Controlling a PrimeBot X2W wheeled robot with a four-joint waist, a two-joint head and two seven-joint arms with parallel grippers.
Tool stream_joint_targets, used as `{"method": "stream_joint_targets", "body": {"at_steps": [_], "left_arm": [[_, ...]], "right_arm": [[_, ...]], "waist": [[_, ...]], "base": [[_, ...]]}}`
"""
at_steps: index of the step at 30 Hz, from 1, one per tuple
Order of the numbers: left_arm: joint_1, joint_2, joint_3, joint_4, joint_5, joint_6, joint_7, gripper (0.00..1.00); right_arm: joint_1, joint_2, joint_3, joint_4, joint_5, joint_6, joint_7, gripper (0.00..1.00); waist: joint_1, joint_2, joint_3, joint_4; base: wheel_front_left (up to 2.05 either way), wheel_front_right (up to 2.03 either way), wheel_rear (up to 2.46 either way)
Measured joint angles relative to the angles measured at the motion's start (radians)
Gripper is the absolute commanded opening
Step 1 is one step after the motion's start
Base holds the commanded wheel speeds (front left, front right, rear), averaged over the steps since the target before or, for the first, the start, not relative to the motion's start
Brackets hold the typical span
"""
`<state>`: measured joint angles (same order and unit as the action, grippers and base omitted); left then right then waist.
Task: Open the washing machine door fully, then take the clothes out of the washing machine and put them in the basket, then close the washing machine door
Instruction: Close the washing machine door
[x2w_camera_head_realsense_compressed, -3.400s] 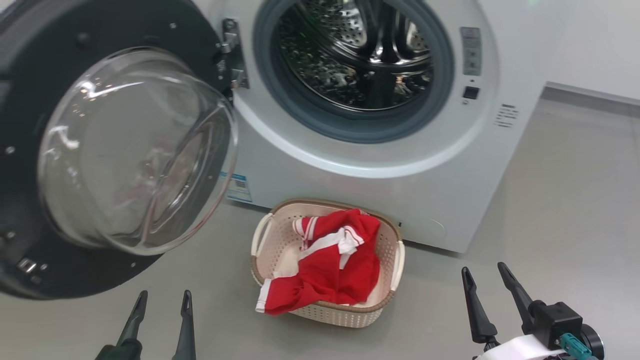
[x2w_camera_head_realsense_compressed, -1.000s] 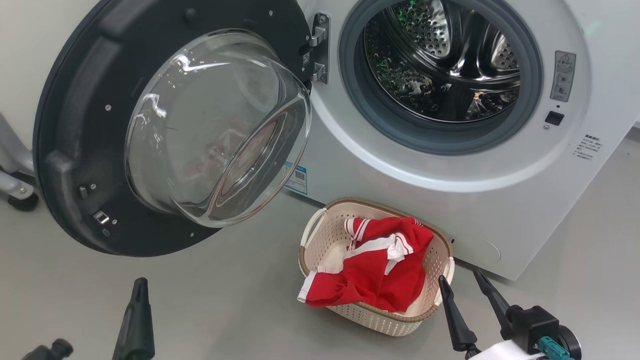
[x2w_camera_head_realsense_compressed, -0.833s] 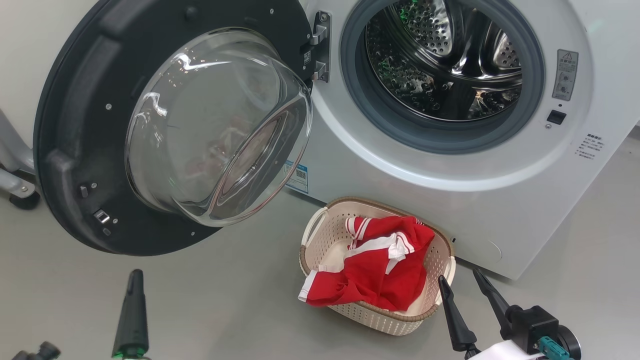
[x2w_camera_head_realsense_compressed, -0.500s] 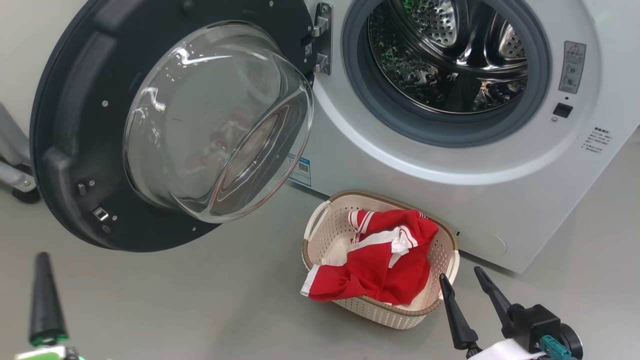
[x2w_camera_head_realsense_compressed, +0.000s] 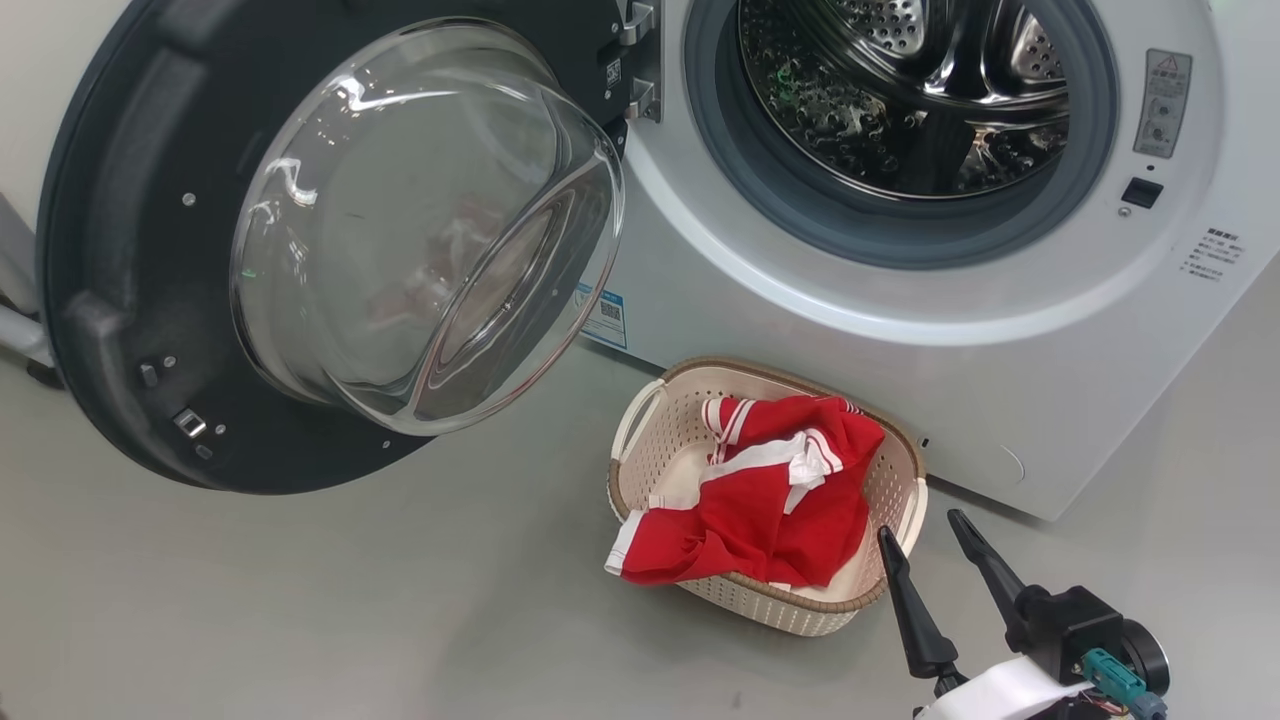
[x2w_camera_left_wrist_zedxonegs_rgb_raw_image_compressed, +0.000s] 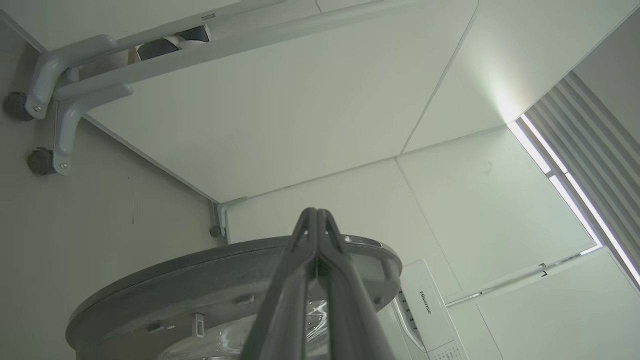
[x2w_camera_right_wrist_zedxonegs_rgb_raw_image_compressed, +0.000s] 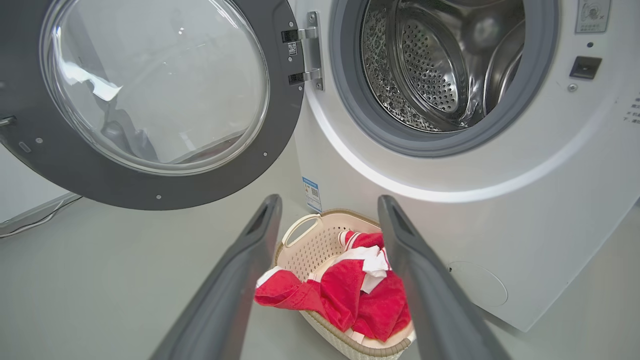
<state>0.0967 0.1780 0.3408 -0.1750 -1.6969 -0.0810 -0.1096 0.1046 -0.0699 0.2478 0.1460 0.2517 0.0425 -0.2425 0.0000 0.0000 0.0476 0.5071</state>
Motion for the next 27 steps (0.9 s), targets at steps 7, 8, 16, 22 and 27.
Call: {"method": "stream_joint_targets", "body": {"at_steps": [7, 8, 16, 22, 27], "left_arm": [[-0.058, 0.091, 0.064, 0.116, -0.076, 0.033, 0.065, 0.00], [-0.070, 0.098, 0.072, 0.132, -0.091, 0.040, 0.068, 0.00], [-0.143, 0.160, 0.073, 0.232, -0.160, 0.065, 0.160, 0.00], [-0.187, 0.190, 0.058, 0.287, -0.179, 0.077, 0.213, 0.00], [-0.220, 0.212, 0.043, 0.329, -0.193, 0.085, 0.237, 0.00]], "right_arm": [[-0.017, -0.008, 0.005, -0.012, -0.002, 0.001, 0.010, 1.00], [-0.018, -0.010, 0.005, -0.013, -0.002, 0.001, 0.010, 1.00], [-0.044, -0.026, 0.007, -0.029, -0.007, 0.009, 0.022, 1.00], [-0.064, -0.033, 0.007, -0.040, -0.008, 0.014, 0.031, 1.00], [-0.077, -0.042, 0.005, -0.046, -0.008, 0.018, 0.035, 1.00]], "waist": [[0.0000, 0.0000, 0.028, -0.023], [0.0000, 0.0000, 0.033, -0.027], [0.0000, 0.0000, 0.074, -0.063], [0.0000, 0.0000, 0.105, -0.093], [0.0000, 0.0000, 0.129, -0.119]], "base": [[0.00, 0.00, 0.00], [0.00, 0.00, 0.00], [0.00, 0.00, 0.00], [0.00, 0.00, 0.00], [0.00, 0.00, 0.00]]}}
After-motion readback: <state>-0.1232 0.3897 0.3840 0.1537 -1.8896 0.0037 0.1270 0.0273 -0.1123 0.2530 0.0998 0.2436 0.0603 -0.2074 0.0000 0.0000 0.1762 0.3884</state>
